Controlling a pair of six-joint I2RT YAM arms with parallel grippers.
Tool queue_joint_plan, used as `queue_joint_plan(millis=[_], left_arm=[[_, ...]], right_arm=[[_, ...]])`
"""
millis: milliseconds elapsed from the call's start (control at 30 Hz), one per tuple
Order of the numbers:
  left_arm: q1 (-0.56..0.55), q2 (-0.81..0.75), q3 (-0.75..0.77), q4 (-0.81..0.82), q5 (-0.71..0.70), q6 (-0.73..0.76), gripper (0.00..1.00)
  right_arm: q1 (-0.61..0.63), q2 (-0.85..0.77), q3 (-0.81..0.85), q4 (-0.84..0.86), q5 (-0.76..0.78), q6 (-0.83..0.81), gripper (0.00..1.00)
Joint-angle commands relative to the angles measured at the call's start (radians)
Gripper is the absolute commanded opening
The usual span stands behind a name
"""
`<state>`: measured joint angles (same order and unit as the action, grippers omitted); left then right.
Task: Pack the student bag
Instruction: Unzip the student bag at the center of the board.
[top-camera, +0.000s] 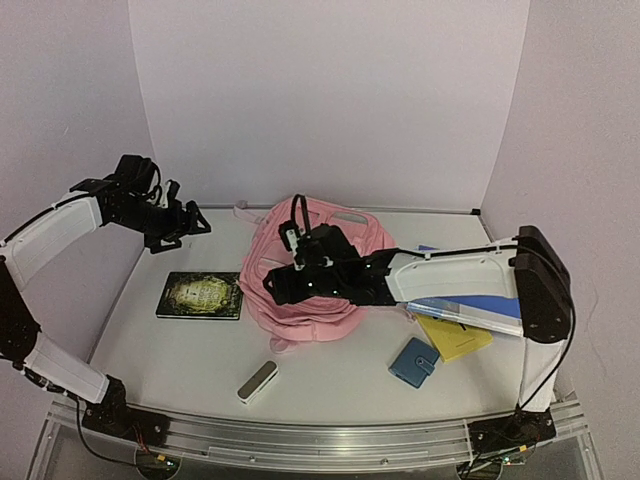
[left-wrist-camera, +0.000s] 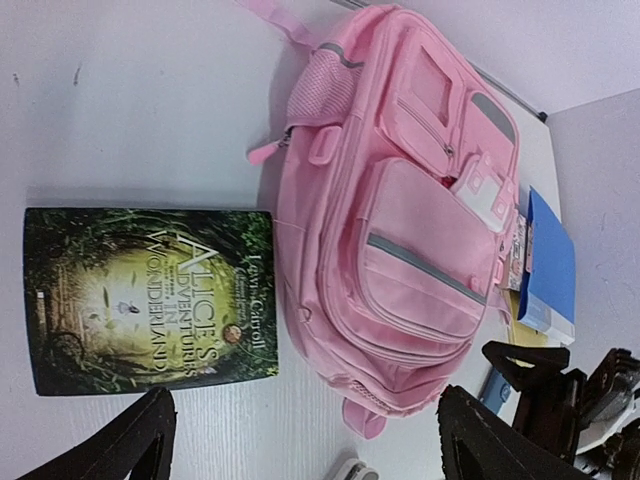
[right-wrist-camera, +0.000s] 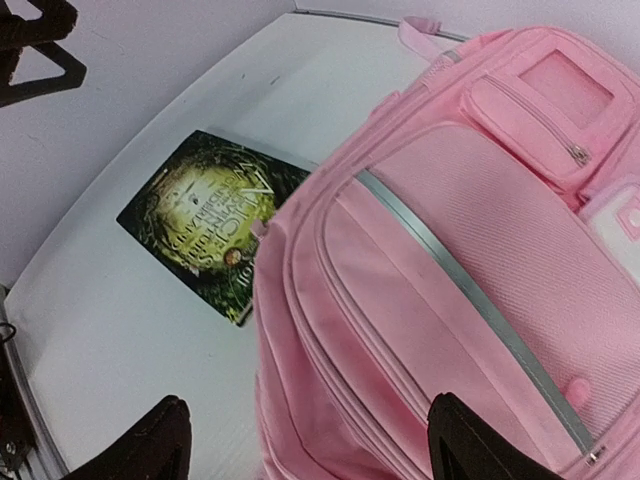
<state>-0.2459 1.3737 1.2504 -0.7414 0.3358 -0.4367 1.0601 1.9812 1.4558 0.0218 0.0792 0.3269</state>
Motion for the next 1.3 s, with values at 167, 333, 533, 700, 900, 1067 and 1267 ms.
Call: queue_joint_plan(millis=[167, 333, 533, 700, 900, 1067, 1267], left_arm=[[0.057, 0.001, -0.049, 0.126, -0.046, 0.111, 0.91], [0.058, 0.02, -0.065, 0.111, -0.033, 0.136, 0.91], [0.058, 0.0, -0.067, 0.114, -0.022, 0.142, 0.91], [0.058, -0.026, -0.077, 0.114, -0.034, 0.15, 0.91], [0.058, -0.057, -0.092, 0.119, -0.035, 0.16, 0.91], [0.058, -0.077, -0.103, 0.135, -0.005, 0.165, 0.91], [0.058, -0.071, -0.106, 0.141, 0.049, 0.167, 0.91]], right_arm=[[0.084, 0.324, 0.348, -0.113, 0.152, -0.164, 0.74], [0.092, 0.453, 0.472, -0.148, 0.346, -0.188, 0.67], [0.092, 0.569, 0.622, -0.147, 0.522, -0.262, 0.49], [0.088, 0.611, 0.718, -0.137, 0.485, -0.352, 0.15], [0.08, 0.486, 0.608, -0.06, 0.258, -0.457, 0.0], [0.08, 0.251, 0.41, 0.02, 0.101, -0.522, 0.0], [0.08, -0.019, 0.202, 0.019, 0.031, -0.526, 0.0]])
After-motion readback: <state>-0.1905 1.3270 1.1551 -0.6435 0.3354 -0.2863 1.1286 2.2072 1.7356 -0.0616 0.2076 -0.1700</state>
